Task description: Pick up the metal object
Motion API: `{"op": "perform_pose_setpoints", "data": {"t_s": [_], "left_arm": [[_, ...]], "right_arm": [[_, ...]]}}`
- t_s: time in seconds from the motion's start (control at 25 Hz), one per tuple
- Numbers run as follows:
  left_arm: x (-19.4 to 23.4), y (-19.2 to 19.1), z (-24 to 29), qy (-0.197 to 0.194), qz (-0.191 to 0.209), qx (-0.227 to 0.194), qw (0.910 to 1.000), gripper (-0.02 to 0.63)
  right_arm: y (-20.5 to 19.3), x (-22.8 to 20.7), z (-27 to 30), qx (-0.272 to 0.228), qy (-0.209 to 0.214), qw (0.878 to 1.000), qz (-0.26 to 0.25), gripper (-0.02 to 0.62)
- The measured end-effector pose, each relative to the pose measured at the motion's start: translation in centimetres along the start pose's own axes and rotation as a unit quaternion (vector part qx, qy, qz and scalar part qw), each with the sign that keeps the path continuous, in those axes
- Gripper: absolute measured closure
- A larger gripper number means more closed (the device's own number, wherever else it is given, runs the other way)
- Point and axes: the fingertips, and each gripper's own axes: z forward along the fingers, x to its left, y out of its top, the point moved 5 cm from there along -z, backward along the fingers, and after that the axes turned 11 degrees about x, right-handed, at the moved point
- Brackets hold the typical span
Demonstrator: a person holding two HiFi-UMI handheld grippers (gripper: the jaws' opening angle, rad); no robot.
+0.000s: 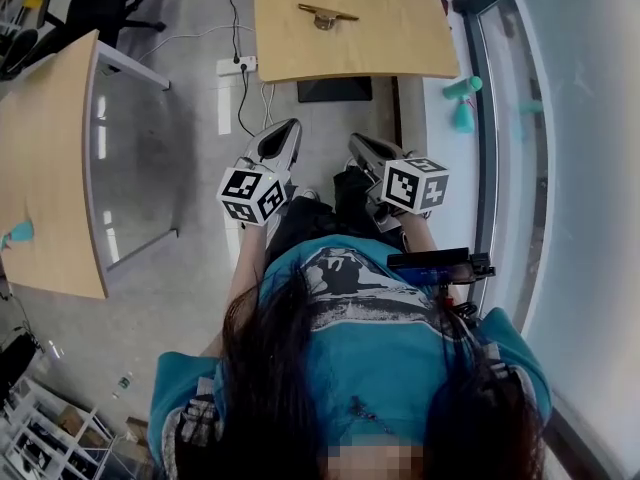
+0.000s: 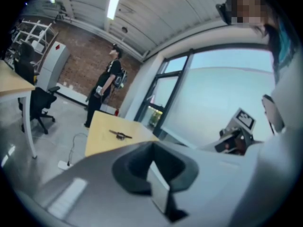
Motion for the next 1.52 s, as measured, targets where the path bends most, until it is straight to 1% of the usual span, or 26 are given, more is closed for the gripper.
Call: {"op": "perform_pose_setpoints", "data": {"t_s": [0.2, 0.28, 0.44, 0.56, 0.68, 0.84, 0.96, 1.08, 1.12, 1.2, 1.32, 1.44, 1.52], "left_arm": [[0.3, 0.7, 3.5, 0.001, 0.003, 0.000, 1.0000, 0.600], [0.9, 1.2, 4.9, 0.001, -0.002, 0.003, 1.0000, 0.559], [2.8, 2.8, 7.7, 0.012, -0.025, 0.023, 0.9993, 0.528], [4.4, 4.5, 10.6, 0.028, -0.042, 0.029, 0.9983, 0.517], [5.8, 6.1, 13.7, 0.052, -0.055, 0.027, 0.9967, 0.517], [7.1, 8.2, 18.4, 0.076, -0.071, 0.038, 0.9939, 0.517], [8.4, 8.6, 20.9, 0.082, -0.101, 0.041, 0.9907, 0.516], [10.0, 8.5, 23.5, 0.077, -0.124, 0.061, 0.9874, 0.515], [10.4, 8.5, 24.4, 0.073, -0.132, 0.069, 0.9862, 0.514], [11.1, 8.3, 26.1, 0.057, -0.153, 0.085, 0.9829, 0.486], [12.3, 8.0, 27.8, 0.033, -0.190, 0.105, 0.9755, 0.457], [13.9, 7.4, 29.6, 0.024, -0.223, 0.131, 0.9657, 0.443], [14.7, 6.8, 30.7, 0.018, -0.243, 0.158, 0.9569, 0.443]], "right_arm": [[2.1, -3.5, 0.8, 0.007, 0.010, 1.000, 0.008, 0.581], [3.6, -4.6, 1.4, 0.012, 0.016, 1.000, 0.006, 0.581], [7.9, -6.3, 2.9, 0.020, 0.028, 0.999, -0.003, 0.581], [11.7, -7.8, 4.0, 0.027, 0.041, 0.999, -0.020, 0.581], [14.9, -10.0, 5.2, 0.040, 0.054, 0.997, -0.033, 0.581], [18.4, -13.5, 6.5, 0.064, 0.068, 0.995, -0.043, 0.581], [20.4, -15.5, 7.3, 0.072, 0.080, 0.993, -0.044, 0.582], [22.1, -17.2, 8.1, 0.073, 0.084, 0.993, -0.043, 0.583], [22.5, -17.6, 8.3, 0.073, 0.085, 0.993, -0.041, 0.581], [23.0, -18.3, 8.4, 0.074, 0.086, 0.993, -0.035, 0.581], [23.0, -18.7, 8.6, 0.076, 0.086, 0.993, -0.026, 0.581], [23.0, -19.4, 8.8, 0.076, 0.082, 0.994, -0.016, 0.581], [23.1, -19.7, 8.8, 0.075, 0.077, 0.994, -0.007, 0.581]]}}
